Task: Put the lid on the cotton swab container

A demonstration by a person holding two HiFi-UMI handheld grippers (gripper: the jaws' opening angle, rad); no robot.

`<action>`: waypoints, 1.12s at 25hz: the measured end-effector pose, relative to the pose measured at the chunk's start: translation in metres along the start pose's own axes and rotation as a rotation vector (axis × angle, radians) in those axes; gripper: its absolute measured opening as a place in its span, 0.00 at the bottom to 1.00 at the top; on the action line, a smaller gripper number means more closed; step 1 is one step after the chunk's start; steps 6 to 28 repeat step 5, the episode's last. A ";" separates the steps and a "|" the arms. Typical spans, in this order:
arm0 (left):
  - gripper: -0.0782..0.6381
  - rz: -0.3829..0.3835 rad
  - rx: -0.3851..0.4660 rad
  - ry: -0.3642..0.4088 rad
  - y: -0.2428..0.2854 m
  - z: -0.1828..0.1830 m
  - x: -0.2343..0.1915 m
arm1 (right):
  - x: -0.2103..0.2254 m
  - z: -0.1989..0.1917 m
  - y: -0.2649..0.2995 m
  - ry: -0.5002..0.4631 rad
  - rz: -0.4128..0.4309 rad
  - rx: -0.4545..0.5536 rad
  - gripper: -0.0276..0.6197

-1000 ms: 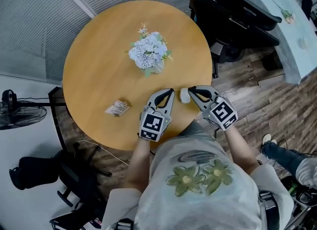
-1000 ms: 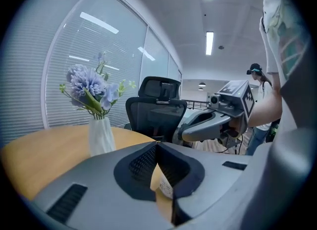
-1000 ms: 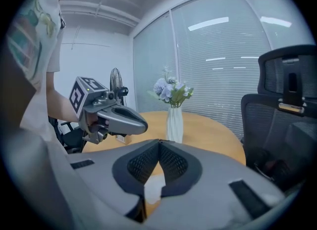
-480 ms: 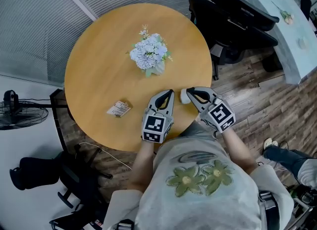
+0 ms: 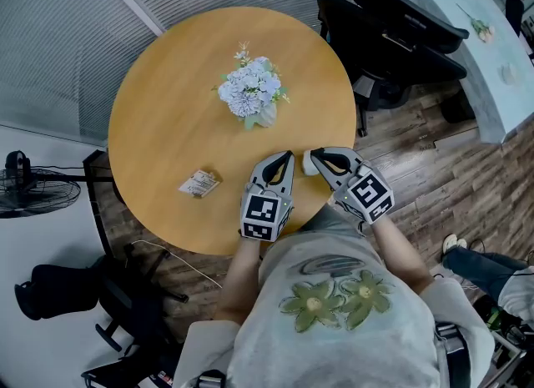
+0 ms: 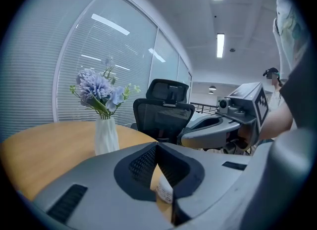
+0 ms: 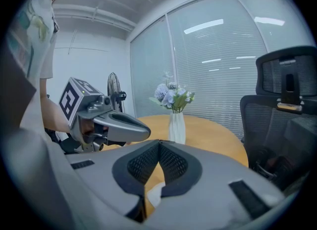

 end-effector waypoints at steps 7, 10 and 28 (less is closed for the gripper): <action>0.10 0.005 -0.011 -0.019 0.001 -0.002 0.000 | -0.001 -0.002 0.001 0.002 0.002 -0.003 0.05; 0.10 0.005 -0.011 -0.019 0.001 -0.002 0.000 | -0.001 -0.002 0.001 0.002 0.002 -0.003 0.05; 0.10 0.005 -0.011 -0.019 0.001 -0.002 0.000 | -0.001 -0.002 0.001 0.002 0.002 -0.003 0.05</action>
Point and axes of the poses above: the fingertips, and each gripper's own axes: y forward along the fingers, x to its right, z out of its top, the point moved 6 cm from there along -y, backward along the fingers, and after that the axes turned 15 degrees about -x, right-handed, at the moved point
